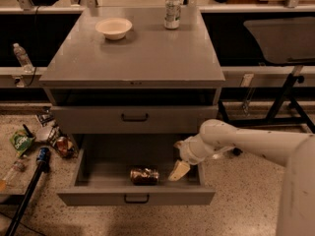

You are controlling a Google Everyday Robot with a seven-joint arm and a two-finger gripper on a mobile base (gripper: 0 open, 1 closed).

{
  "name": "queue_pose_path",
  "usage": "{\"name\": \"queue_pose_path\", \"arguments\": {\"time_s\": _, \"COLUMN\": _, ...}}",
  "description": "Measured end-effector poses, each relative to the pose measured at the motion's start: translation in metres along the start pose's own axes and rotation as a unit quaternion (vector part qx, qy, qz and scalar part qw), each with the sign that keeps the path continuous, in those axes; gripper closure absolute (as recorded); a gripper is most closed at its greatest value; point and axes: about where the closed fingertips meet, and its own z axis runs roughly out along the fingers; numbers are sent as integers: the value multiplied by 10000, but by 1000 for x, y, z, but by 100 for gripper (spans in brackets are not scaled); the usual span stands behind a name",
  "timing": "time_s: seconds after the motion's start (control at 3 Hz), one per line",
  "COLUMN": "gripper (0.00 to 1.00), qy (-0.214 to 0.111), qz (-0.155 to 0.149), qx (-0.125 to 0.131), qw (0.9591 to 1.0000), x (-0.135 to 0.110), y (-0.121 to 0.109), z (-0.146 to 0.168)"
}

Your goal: Place orange can into middle drawer

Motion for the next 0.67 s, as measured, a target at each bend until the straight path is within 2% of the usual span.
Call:
{"name": "queue_pose_path", "arguments": {"time_s": 0.33, "gripper": 51, "qy": -466, "qz": 412, "qx": 9, "qw": 9981, "x": 9, "y": 19, "z": -76}}
{"name": "queue_pose_path", "arguments": {"time_s": 0.67, "gripper": 37, "qy": -705, "qz": 1072, "qx": 176, "qw": 9916, "x": -1, "y": 24, "z": -126}}
